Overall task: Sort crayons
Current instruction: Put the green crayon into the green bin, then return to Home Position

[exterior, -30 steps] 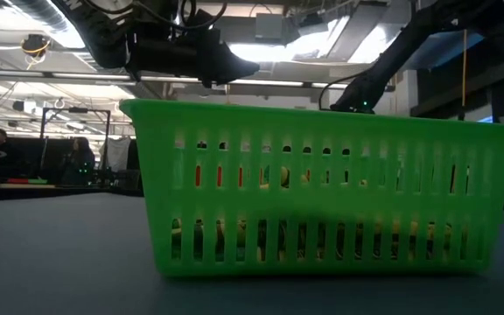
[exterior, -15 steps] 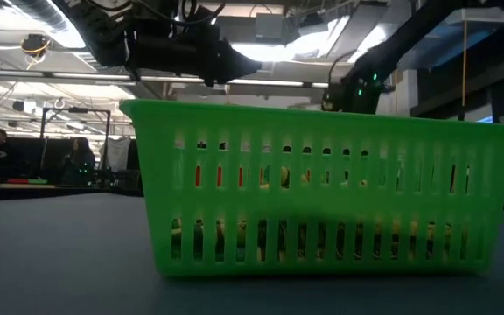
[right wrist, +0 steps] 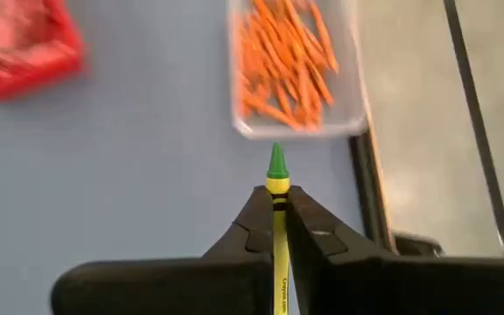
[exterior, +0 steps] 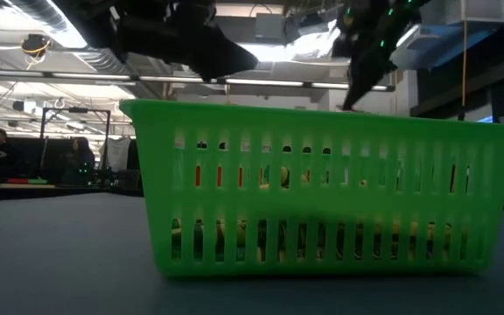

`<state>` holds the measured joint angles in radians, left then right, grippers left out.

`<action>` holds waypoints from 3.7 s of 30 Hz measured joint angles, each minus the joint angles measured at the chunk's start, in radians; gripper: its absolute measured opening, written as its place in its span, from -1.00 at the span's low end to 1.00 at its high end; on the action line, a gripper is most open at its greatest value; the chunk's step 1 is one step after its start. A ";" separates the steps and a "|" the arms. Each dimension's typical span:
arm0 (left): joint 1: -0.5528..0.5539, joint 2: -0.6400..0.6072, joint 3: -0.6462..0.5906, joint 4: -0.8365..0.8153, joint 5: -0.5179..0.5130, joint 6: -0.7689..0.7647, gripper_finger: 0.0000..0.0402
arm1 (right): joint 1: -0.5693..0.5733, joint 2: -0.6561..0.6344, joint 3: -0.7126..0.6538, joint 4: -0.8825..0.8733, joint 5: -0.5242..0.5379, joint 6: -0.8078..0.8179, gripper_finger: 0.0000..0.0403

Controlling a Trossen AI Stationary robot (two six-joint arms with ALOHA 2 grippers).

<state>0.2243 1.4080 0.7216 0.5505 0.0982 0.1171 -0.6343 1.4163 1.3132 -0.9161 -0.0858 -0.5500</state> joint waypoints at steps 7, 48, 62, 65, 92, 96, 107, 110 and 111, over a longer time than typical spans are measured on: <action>-0.080 -0.069 0.000 -0.172 -0.108 -0.003 -0.35 | 0.189 -0.072 0.001 0.061 -0.095 0.125 -0.97; -0.706 -0.134 0.000 -0.394 -0.454 -0.195 -0.35 | 1.111 0.390 -0.219 0.982 0.119 0.941 -0.78; -0.537 -0.180 -0.096 -0.286 -0.148 -0.036 -0.35 | 1.092 0.252 -0.218 0.813 0.213 0.824 -0.31; -0.450 -0.251 -0.184 -0.177 -0.070 -0.034 -0.35 | 1.083 0.205 -0.231 0.780 0.219 0.753 -0.35; -0.073 -0.703 -0.714 0.145 0.020 -0.081 -0.35 | 0.735 -0.440 -1.058 1.464 0.124 0.625 -0.96; -0.073 -0.725 -0.715 0.106 0.019 -0.088 -0.35 | 0.739 -0.529 -1.139 1.468 0.178 0.612 -0.95; -0.073 -0.802 -0.715 0.054 0.018 -0.115 -0.35 | 0.739 -0.824 -1.306 1.438 0.218 0.622 -0.95; -0.073 -0.810 -0.715 0.052 0.025 -0.116 -0.35 | 0.739 -0.900 -1.305 1.353 0.218 0.624 -0.95; -0.073 -0.810 -0.715 0.048 0.026 -0.119 -0.35 | 0.739 -0.924 -1.305 1.327 0.219 0.624 -0.95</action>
<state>0.1513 0.5985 0.0071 0.5990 0.1243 -0.0017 0.1043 0.4925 0.0078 0.4105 0.1329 0.0744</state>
